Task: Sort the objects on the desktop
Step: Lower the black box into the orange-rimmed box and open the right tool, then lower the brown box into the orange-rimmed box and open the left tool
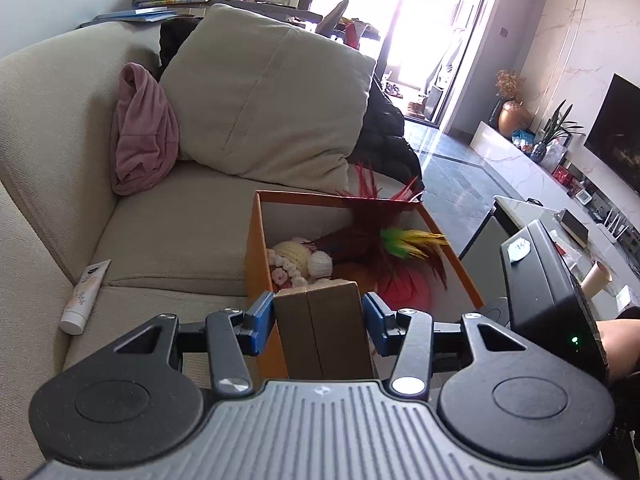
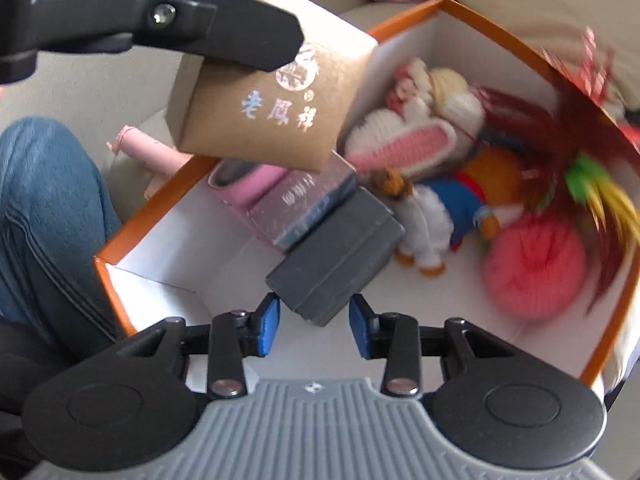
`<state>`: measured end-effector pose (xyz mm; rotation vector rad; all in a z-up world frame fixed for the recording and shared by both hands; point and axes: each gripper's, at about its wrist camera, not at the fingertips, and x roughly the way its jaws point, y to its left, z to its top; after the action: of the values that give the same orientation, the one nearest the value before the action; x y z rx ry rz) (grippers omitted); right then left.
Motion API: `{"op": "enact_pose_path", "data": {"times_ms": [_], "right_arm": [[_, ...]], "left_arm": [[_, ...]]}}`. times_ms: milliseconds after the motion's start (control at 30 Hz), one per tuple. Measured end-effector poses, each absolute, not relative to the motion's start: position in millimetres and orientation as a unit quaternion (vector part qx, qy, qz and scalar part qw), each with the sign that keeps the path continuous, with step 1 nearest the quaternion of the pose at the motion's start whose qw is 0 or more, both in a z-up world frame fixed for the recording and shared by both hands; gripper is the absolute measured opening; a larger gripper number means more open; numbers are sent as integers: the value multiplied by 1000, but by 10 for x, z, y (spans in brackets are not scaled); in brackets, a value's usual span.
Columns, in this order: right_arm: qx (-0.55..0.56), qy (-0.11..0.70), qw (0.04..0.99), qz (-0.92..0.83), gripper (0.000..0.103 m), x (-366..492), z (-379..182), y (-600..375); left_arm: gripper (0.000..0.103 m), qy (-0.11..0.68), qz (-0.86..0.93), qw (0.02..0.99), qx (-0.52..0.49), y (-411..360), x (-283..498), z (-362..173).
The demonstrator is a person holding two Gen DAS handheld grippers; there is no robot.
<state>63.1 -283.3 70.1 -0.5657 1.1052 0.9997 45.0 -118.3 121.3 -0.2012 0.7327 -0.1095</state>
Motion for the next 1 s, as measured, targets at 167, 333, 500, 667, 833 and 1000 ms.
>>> {"op": "enact_pose_path", "data": {"times_ms": [167,333,500,667,833,1000], "right_arm": [[-276,472,700,460,40,599,672,-2794],[-266,474,706,454,40,589,701,-2918],[-255,464,728,435,44,588,894,-3150],[-255,450,751,410,45,570,1102,-3426],[-265,436,762,399,46,471,1263,-3647],[-283,432,763,388,46,405,1321,-3664]], "left_arm": [[55,359,-50,927,-93,-1207,459,1206],[55,358,-56,928,-88,-1244,454,1208],[55,352,-64,930,-82,-1309,436,1243],[55,343,-93,933,-65,-1487,389,1324],[55,358,-130,924,-26,-1811,417,1228],[54,393,-163,905,13,-2110,464,1006]]}}
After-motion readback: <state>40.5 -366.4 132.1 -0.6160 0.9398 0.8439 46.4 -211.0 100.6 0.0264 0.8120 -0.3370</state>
